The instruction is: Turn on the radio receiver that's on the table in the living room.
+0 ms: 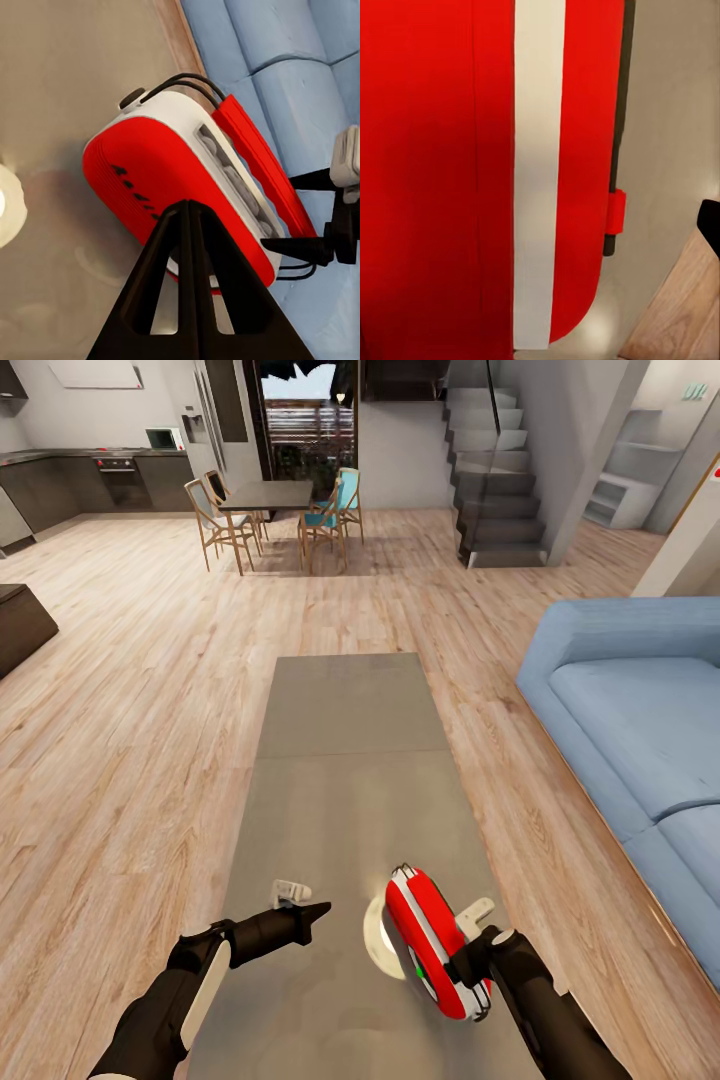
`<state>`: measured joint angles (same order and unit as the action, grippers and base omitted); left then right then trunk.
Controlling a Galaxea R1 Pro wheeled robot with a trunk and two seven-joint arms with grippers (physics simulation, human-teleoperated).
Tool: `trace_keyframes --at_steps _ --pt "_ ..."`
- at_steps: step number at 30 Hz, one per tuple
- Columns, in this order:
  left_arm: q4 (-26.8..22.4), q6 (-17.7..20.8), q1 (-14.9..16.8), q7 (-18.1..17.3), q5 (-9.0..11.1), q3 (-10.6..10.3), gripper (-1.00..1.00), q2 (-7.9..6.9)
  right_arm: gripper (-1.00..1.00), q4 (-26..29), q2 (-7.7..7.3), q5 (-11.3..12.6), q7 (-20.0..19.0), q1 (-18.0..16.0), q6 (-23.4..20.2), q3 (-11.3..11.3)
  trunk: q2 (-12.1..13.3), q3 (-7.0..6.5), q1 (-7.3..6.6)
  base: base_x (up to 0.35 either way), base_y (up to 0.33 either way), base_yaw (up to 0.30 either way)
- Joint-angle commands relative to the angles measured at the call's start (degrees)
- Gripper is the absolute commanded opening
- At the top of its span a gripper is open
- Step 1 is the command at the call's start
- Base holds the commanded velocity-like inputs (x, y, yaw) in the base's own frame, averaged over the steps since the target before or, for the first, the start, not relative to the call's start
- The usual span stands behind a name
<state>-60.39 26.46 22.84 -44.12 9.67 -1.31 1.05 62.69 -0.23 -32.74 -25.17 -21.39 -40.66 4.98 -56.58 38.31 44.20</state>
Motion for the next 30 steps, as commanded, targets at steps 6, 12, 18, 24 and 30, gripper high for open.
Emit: trace_keyframes --at_steps 6,12,18,24,30 --pt "0.01 0.00 0.01 0.00 0.00 -0.05 -1.00 0.01 1.00 -0.55 -0.02 -1.10 0.04 0.01 0.40 -0.08 0.01 0.01 0.02 0.000 0.000 0.000" --pt "0.01 0.00 0.01 0.00 0.00 -0.05 -1.00 0.01 1.00 -0.55 -0.03 -1.10 0.04 -0.02 0.40 -0.06 0.01 0.01 0.02 0.000 0.000 0.000" --pt "0.01 0.00 0.01 0.00 0.00 -0.05 -1.00 0.01 1.00 -0.42 -0.05 -1.10 -0.26 -0.02 0.44 -0.06 0.01 0.01 0.02 0.000 0.000 0.000" --pt "0.03 0.01 0.01 0.00 0.00 -0.03 -1.00 0.01 1.00 1.35 -0.17 -1.10 -0.72 -0.03 0.36 0.00 0.01 0.01 0.02 0.000 0.000 0.000" --pt "0.02 0.00 0.01 0.00 0.00 -0.02 -1.00 0.01 1.00 6.69 -0.20 -0.95 -1.44 -0.03 -0.76 0.13 0.01 0.01 0.02 0.000 0.000 0.000"
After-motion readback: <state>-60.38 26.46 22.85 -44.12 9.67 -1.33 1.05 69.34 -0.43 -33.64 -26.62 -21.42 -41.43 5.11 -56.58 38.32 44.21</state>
